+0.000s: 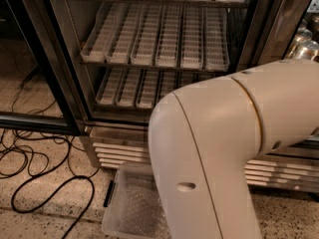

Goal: Pick water bottle from bottom shelf of fridge

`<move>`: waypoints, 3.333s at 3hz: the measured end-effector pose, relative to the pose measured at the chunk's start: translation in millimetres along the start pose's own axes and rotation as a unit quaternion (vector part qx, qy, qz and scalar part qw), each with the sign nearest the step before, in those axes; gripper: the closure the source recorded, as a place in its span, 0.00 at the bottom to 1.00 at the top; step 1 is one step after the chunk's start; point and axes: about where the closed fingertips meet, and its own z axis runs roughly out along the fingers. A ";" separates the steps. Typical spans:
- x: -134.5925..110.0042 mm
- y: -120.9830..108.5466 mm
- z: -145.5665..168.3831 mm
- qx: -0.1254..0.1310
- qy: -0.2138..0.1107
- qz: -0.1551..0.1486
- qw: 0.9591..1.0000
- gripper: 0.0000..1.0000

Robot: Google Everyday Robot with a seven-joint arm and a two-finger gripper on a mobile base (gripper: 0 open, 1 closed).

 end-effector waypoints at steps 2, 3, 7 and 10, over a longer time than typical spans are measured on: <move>11.9 2.8 -18.7 -0.007 0.035 0.030 0.999 1.00; 29.7 5.6 -36.8 -0.015 0.070 0.056 0.996 1.00; 45.2 2.7 -41.3 -0.015 0.084 0.066 0.994 1.00; 110.2 54.9 -89.1 -0.082 0.179 0.117 0.973 1.00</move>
Offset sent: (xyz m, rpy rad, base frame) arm -0.0565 0.0230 -0.0038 0.1984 0.1408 0.0419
